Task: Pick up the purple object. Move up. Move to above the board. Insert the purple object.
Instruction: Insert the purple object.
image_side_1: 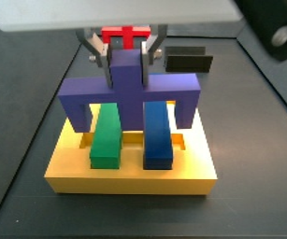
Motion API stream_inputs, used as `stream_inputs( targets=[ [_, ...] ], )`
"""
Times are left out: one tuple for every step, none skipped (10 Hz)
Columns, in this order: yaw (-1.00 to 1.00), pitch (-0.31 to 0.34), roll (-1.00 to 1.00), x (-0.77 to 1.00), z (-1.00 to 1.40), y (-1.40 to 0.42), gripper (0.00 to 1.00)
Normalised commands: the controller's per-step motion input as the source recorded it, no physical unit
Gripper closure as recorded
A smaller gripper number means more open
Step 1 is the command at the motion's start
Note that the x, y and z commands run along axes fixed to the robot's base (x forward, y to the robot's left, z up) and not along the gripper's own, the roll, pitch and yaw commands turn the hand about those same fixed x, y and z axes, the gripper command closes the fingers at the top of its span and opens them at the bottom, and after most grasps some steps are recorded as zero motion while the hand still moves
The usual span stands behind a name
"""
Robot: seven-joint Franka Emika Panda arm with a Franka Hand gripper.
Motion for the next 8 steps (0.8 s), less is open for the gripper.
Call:
stream_inputs(
  targets=[
    [0.03,-0.019,0.02,0.00,-0.41,0.00,1.00],
    [0.03,-0.011,0.00,0.00,-0.37,0.00,1.00],
    [0.02,0.000,0.00,0.05,-0.29,0.00,1.00],
    [0.02,0.000,0.00,0.01,-0.30,0.00,1.00],
    [0.00,0.000,0.00,0.09,-0.23,0.00,1.00],
    [0.00,0.000,0.00,0.07,-0.33,0.00,1.00],
    [0.00,0.000,0.00,0.22,-0.23,0.00,1.00],
    [0.00,0.011,0.00,0.29,-0.17,0.00,1.00]
  ],
)
